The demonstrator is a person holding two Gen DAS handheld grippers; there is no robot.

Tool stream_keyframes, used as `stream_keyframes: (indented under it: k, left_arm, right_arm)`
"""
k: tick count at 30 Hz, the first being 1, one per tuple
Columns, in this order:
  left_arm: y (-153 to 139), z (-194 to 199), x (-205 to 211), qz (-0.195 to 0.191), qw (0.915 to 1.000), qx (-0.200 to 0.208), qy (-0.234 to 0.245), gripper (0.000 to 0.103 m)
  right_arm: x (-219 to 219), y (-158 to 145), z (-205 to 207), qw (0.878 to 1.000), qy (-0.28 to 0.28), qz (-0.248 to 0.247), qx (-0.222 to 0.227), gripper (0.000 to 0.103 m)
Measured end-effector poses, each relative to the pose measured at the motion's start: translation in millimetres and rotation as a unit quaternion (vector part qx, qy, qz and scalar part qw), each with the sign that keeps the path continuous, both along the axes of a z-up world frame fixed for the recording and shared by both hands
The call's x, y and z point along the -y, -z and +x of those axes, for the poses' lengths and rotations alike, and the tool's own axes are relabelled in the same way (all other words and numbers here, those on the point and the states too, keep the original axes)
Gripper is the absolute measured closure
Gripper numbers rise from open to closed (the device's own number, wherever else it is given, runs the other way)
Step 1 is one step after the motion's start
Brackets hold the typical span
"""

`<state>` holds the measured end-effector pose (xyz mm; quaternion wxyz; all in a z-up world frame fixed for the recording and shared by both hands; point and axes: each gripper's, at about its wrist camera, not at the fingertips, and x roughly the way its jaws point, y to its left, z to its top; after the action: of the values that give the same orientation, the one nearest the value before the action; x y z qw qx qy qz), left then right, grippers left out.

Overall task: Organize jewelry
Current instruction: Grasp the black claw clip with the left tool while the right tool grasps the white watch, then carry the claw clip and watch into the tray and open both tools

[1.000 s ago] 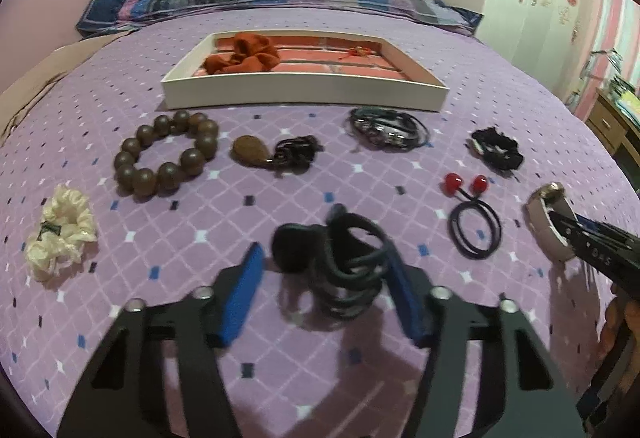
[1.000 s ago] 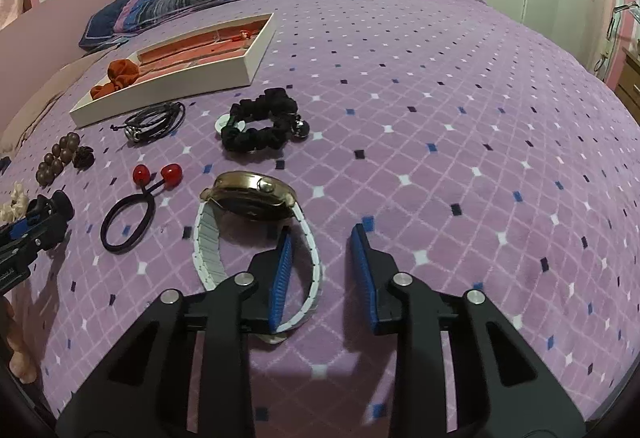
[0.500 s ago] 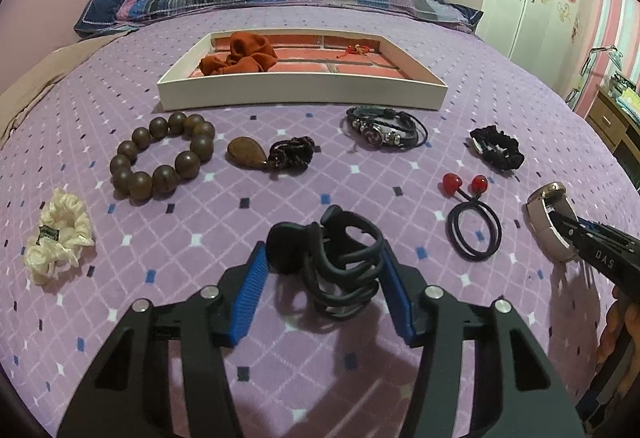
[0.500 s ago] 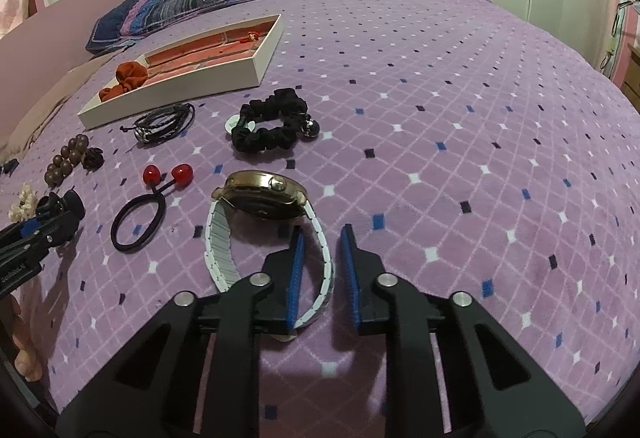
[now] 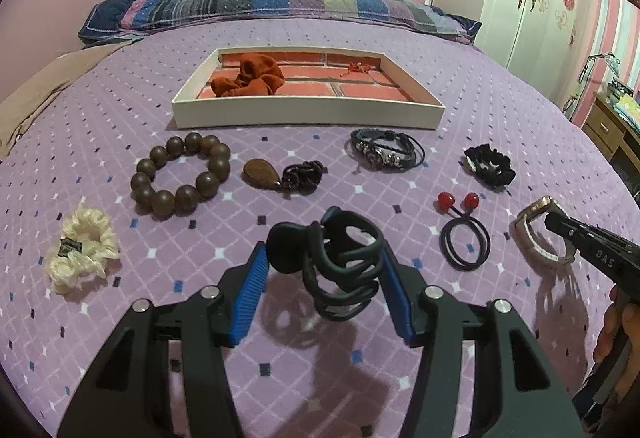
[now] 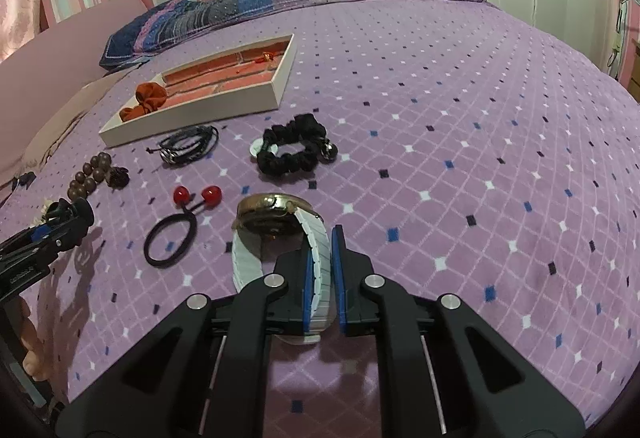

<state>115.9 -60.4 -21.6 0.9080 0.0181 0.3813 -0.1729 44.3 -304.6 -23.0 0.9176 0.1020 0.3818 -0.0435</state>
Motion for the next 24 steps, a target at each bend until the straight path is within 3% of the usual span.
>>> stream_keyframes:
  k: [13,24]
  left_arm:
    - [-18.3,15.2,-9.9,-0.013,0.9999,0.007,-0.002,0.049]
    - [-47.6,81.4,-14.3,-0.021,0.9996,0.014,-0.008,0.049]
  right_arm:
    - [-2.5,-26.4,14.6,1.0,-0.005,0.007,0.019,0.093]
    - [-23.4,-59.7,88.9,0.999,-0.024,0.012,0.042,0.093]
